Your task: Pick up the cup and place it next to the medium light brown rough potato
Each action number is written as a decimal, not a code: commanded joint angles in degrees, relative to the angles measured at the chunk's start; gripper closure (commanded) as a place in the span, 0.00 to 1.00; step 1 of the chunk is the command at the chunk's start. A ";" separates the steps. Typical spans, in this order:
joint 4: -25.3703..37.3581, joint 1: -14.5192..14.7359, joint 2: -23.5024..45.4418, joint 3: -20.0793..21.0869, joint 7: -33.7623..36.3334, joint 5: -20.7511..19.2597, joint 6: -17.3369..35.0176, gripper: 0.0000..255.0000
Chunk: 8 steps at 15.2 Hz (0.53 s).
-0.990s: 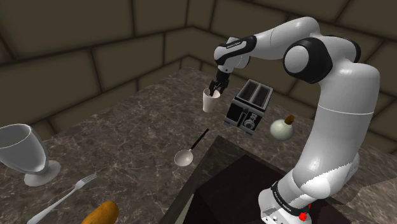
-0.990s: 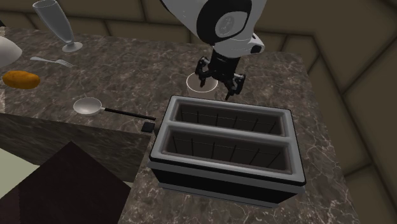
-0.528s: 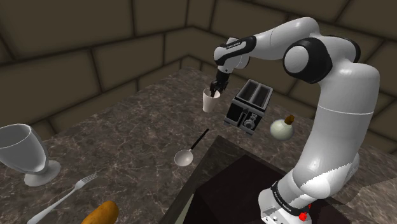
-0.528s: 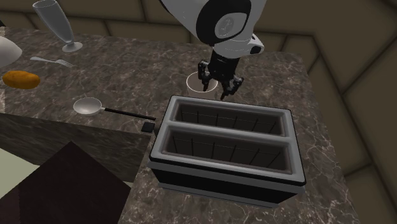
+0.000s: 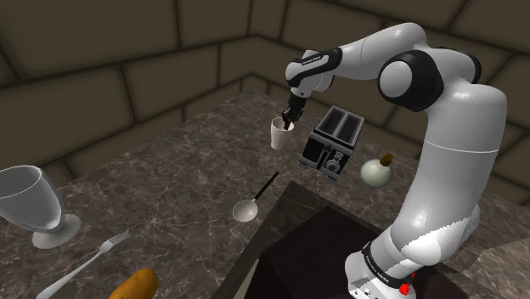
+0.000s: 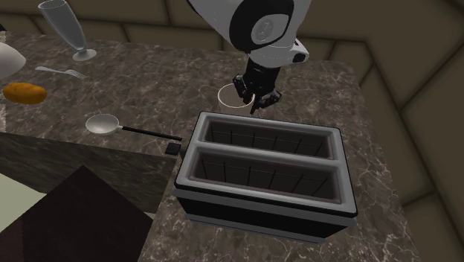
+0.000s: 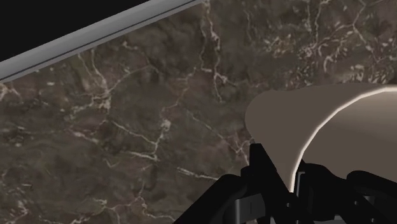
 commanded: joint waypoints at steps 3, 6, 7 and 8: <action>0.29 0.07 -0.77 -0.12 0.27 -0.29 -1.18 1.00; 1.10 0.14 -1.86 -0.27 0.68 -0.67 -3.03 1.00; 1.38 0.16 -2.21 -0.32 0.81 -0.79 -3.65 1.00; 1.69 0.17 -2.55 -0.37 0.94 -0.91 -4.27 1.00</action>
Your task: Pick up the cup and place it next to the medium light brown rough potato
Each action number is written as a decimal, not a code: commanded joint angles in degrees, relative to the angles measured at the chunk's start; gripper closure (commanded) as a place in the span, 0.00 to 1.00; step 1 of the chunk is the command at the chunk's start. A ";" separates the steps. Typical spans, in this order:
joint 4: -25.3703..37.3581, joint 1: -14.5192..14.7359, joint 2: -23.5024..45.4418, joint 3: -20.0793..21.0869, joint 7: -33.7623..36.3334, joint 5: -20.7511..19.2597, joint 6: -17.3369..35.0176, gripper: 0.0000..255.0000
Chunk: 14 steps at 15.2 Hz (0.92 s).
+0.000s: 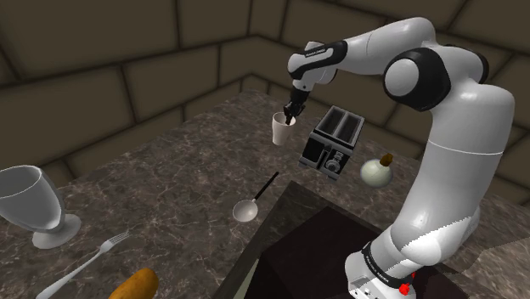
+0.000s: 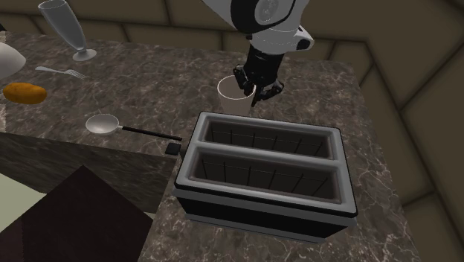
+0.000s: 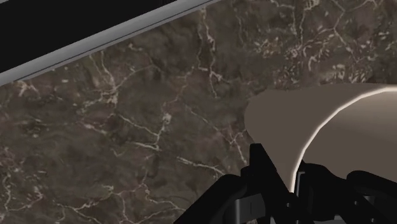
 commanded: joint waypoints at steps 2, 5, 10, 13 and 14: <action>0.69 0.11 -1.24 -0.14 0.44 -0.39 -1.88 1.00; 1.77 0.14 -2.14 -0.26 0.82 -0.72 -3.80 1.00; 3.84 0.16 -3.43 -0.42 1.43 -1.19 -7.10 1.00; 5.25 0.15 -4.08 -0.50 1.77 -1.44 -9.12 1.00; 5.76 0.15 -4.27 -0.52 1.88 -1.51 -9.81 1.00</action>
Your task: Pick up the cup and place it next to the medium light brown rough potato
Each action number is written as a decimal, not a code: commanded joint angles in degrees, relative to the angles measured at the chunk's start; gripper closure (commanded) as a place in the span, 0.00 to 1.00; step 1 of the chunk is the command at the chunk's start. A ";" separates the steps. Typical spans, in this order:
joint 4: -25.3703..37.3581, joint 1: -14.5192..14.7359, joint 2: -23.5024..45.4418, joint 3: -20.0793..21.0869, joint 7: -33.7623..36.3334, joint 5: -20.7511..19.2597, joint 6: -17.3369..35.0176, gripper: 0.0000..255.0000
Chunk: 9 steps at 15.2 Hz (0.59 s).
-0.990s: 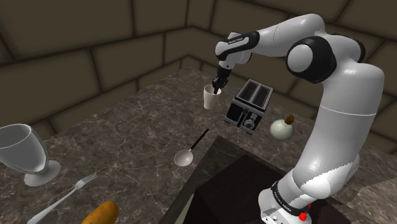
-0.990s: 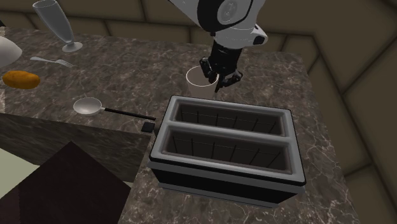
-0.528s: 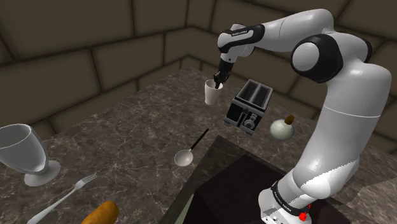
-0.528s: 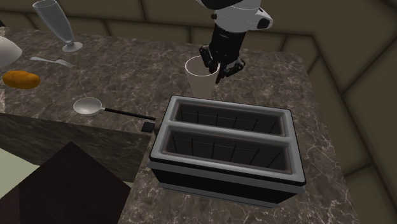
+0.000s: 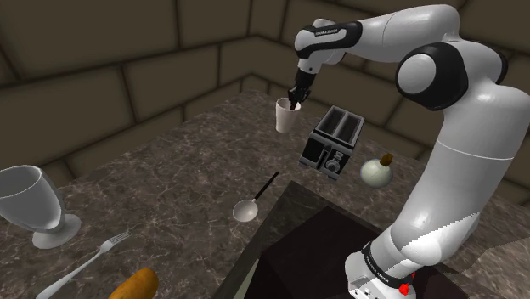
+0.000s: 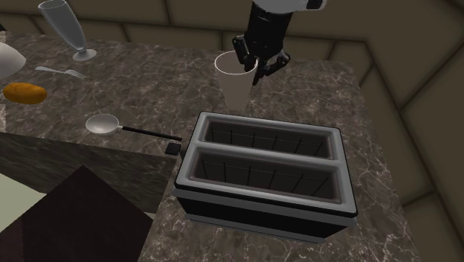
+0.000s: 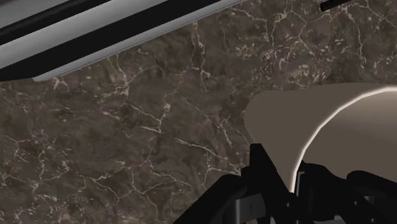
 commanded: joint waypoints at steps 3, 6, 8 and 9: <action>2.49 -0.08 -0.35 -0.08 0.39 -0.22 -2.82 1.00; 4.24 -0.13 -0.75 -0.14 0.70 -0.39 -4.94 1.00; 5.48 -0.16 -0.96 -0.17 0.90 -0.49 -6.38 1.00; 6.13 -0.18 -1.04 -0.19 1.00 -0.53 -7.11 1.00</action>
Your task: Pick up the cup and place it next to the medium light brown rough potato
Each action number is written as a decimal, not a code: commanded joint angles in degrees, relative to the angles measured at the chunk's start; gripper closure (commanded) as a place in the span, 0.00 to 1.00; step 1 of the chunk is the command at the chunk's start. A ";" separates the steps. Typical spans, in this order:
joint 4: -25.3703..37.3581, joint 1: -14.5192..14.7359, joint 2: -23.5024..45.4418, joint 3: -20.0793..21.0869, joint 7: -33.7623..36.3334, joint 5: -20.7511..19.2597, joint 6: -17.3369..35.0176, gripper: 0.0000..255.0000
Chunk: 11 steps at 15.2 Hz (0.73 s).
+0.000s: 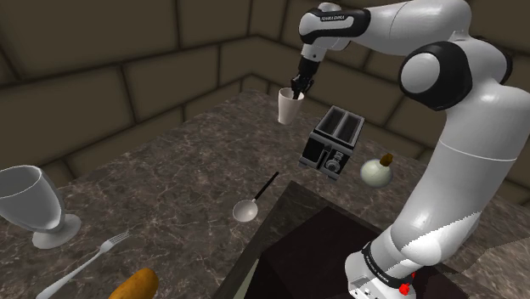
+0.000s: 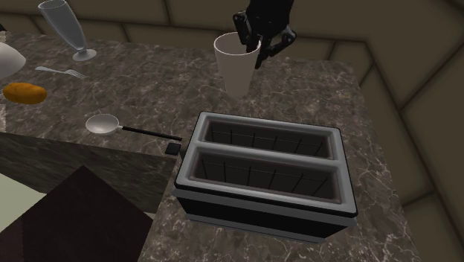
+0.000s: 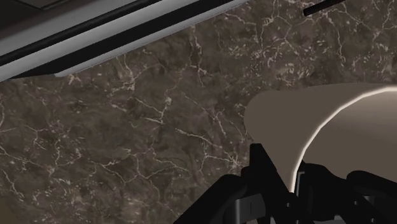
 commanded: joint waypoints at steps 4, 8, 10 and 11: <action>3.41 -0.09 -0.28 -0.05 0.54 -0.17 -3.66 1.00; 6.52 -0.23 -0.26 -0.10 0.90 -0.23 -6.72 1.00; 4.38 0.59 -2.26 0.16 1.90 -0.59 -6.40 1.00; 1.68 1.41 -4.21 0.46 2.85 -0.92 -5.48 1.00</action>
